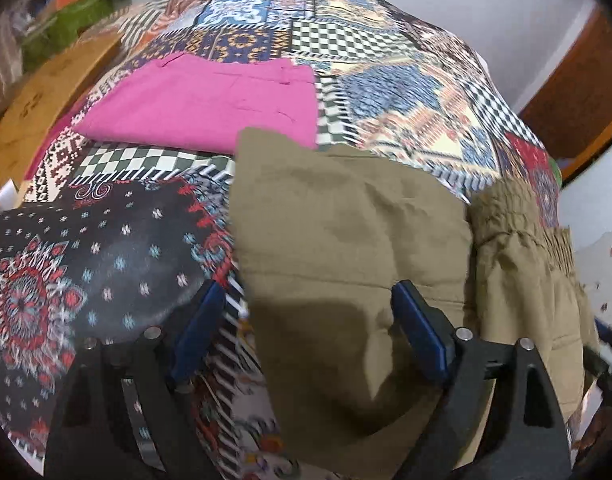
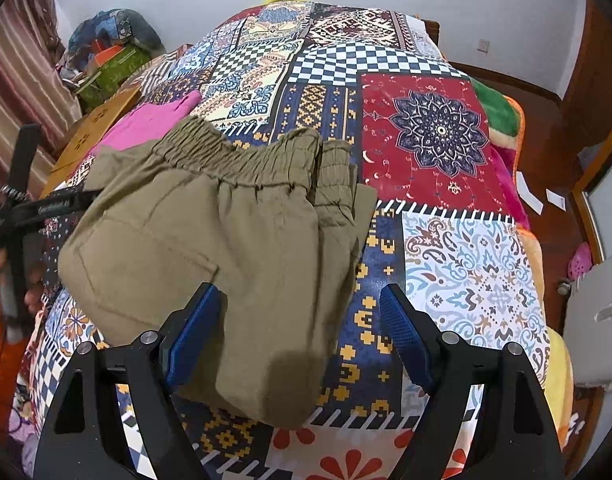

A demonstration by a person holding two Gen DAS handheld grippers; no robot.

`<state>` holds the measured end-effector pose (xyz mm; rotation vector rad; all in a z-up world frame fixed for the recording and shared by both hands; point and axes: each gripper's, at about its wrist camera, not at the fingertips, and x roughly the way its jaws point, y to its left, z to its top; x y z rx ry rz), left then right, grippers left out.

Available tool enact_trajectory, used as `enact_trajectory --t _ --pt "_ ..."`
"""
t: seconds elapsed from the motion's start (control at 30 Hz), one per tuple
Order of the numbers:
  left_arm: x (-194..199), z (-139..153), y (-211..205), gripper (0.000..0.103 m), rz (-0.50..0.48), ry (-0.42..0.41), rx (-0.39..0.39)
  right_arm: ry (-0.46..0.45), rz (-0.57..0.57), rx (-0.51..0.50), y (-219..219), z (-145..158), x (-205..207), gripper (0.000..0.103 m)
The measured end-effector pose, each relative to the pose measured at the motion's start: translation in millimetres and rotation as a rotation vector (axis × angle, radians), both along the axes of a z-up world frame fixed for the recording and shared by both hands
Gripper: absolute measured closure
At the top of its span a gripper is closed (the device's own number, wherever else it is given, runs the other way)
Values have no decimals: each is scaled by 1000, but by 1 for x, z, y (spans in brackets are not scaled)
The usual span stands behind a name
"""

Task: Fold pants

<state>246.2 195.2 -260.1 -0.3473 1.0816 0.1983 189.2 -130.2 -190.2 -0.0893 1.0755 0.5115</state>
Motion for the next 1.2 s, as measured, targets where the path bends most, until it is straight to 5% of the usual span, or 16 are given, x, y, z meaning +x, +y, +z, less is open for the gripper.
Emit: enact_trajectory --t 0.2,0.3,0.43,0.57,0.7,0.9,1.1,1.2 --pt "3 -2 26 12 45 14 71 15 0 24 -2 -4 3 23" --pt "4 4 35 12 84 20 206 17 2 28 -2 -6 3 23" --pt "2 18 45 22 91 -2 119 23 2 39 -3 -7 4 23" --pt "16 31 24 21 -8 -43 111 26 1 46 -3 -8 6 23" --pt "41 16 6 20 -63 3 157 29 1 51 -4 -9 7 23" --pt "56 -11 27 18 21 21 96 29 5 53 -5 -10 6 23" --pt "65 -12 47 21 97 69 206 27 7 47 -4 -10 6 23" --pt "56 -1 52 21 99 49 172 21 3 37 -3 -8 5 23"
